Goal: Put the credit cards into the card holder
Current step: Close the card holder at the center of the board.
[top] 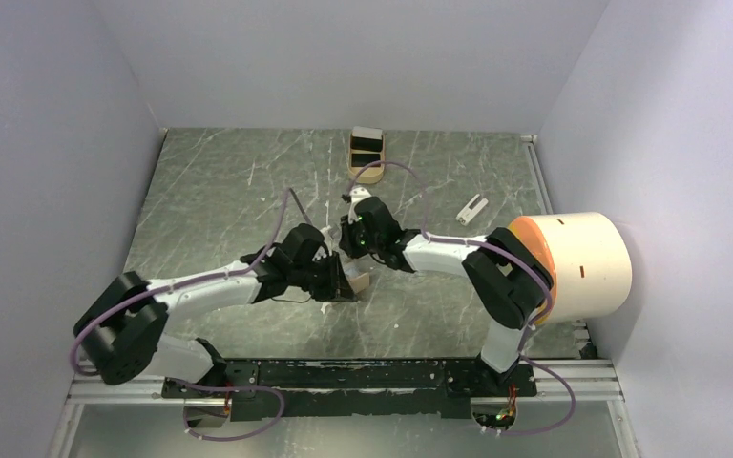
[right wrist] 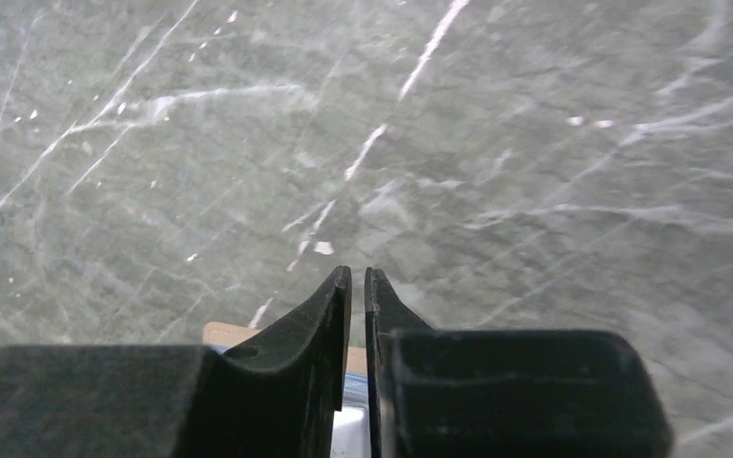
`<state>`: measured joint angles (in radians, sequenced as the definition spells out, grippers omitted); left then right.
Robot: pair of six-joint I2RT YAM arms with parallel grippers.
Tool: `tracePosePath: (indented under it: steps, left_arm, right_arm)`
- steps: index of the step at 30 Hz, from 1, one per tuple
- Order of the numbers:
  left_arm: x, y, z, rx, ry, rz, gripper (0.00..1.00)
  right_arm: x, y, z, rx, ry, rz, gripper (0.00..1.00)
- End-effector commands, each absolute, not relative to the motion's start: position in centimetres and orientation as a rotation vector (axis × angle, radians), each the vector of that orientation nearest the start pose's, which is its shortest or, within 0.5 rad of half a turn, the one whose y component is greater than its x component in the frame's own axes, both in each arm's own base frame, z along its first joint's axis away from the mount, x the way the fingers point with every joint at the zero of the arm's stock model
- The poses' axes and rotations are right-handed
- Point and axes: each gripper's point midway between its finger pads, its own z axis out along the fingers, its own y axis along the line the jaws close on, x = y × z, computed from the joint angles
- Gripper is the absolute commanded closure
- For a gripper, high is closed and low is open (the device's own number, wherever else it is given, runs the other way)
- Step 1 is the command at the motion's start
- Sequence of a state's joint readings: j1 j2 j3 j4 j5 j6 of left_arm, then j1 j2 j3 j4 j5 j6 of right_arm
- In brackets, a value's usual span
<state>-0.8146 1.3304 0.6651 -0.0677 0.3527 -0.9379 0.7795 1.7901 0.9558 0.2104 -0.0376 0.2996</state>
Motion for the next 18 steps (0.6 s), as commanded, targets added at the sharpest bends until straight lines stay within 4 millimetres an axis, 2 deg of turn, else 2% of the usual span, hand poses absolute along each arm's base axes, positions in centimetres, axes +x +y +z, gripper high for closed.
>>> tracePosePath:
  steps: [1, 5, 7, 8, 11, 13, 18]
  left_arm:
    - [17.2, -31.4, 7.4, 0.127, 2.676, -1.083, 0.84]
    - [18.7, -30.1, 5.9, 0.082, 2.712, -0.903, 0.87]
    - [19.3, -30.1, 6.2, 0.070, 2.686, -0.938, 0.88]
    - [19.6, -29.9, 6.4, 0.053, 2.673, -0.943, 0.88]
    - [20.6, -28.6, 6.4, -0.016, 2.650, -0.927, 0.87]
    - [21.0, -27.7, 5.9, -0.056, 2.648, -0.924, 0.87]
    - [21.4, -25.9, 4.0, -0.125, 2.681, -0.902, 0.87]
  right_arm:
    - [34.7, 31.4, 9.2, -0.503, 2.141, 0.602, 0.84]
    - [34.5, 28.6, 10.7, -0.448, 2.169, 0.616, 0.74]
    - [33.5, 27.4, 11.5, -0.417, 2.151, 0.638, 0.62]
    - [32.6, 26.5, 11.0, -0.399, 2.162, 0.652, 0.55]
    - [30.9, 25.2, 11.1, -0.359, 2.165, 0.725, 0.47]
    - [29.6, 25.2, 10.9, -0.361, 2.162, 0.786, 0.44]
    - [27.0, 26.6, 10.1, -0.402, 2.184, 0.965, 0.37]
